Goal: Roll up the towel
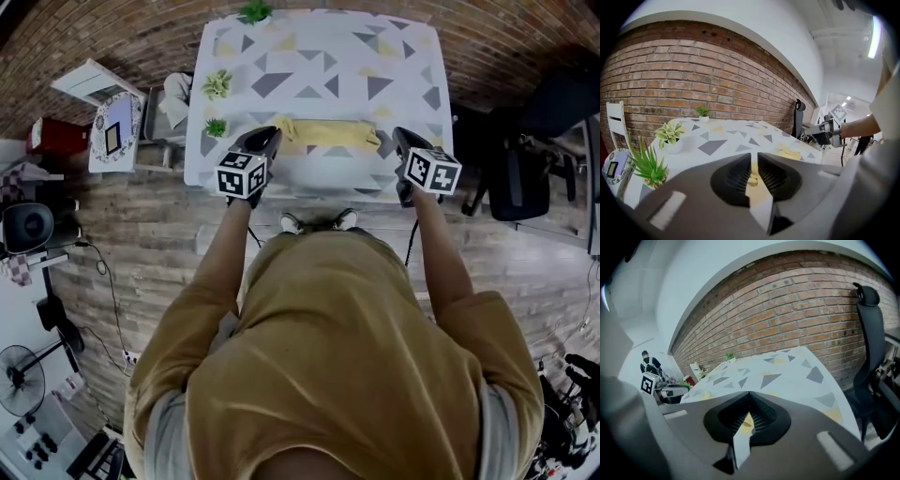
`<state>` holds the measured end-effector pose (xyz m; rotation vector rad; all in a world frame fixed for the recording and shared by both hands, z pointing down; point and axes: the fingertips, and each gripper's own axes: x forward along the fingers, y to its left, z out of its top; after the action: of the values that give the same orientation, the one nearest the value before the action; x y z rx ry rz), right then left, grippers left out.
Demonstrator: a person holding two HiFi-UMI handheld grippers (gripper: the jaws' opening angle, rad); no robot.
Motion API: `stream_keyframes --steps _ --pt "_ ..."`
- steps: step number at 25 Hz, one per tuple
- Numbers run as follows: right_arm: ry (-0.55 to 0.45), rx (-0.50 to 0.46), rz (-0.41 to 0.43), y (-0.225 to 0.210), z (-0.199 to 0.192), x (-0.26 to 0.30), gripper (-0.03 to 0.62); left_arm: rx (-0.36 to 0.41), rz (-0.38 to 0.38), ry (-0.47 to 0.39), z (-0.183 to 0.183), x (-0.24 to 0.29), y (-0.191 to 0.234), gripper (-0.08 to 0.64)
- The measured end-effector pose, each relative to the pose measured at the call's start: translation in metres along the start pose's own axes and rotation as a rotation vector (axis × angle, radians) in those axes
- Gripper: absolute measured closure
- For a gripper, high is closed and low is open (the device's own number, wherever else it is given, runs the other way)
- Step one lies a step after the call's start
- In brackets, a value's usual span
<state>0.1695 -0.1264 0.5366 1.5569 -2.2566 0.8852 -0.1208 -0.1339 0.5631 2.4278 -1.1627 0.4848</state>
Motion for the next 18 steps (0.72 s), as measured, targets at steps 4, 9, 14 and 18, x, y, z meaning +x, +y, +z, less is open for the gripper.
stream_keyframes --steps 4,9,14,18 --pt "-0.052 -0.009 -0.004 0.003 0.021 -0.006 0.589 0.015 0.018 -0.057 0.024 -0.003 -0.001 0.486" --pt "-0.096 -0.065 0.008 0.016 0.048 -0.011 0.589 0.010 0.027 -0.121 0.054 -0.009 -0.002 0.497" --pt "-0.176 -0.101 0.012 0.027 0.077 -0.025 0.589 0.094 0.085 -0.180 0.087 -0.023 -0.005 0.497" --pt "-0.228 -0.111 0.009 0.031 0.096 -0.036 0.589 0.155 0.152 -0.267 0.121 -0.048 -0.006 0.497"
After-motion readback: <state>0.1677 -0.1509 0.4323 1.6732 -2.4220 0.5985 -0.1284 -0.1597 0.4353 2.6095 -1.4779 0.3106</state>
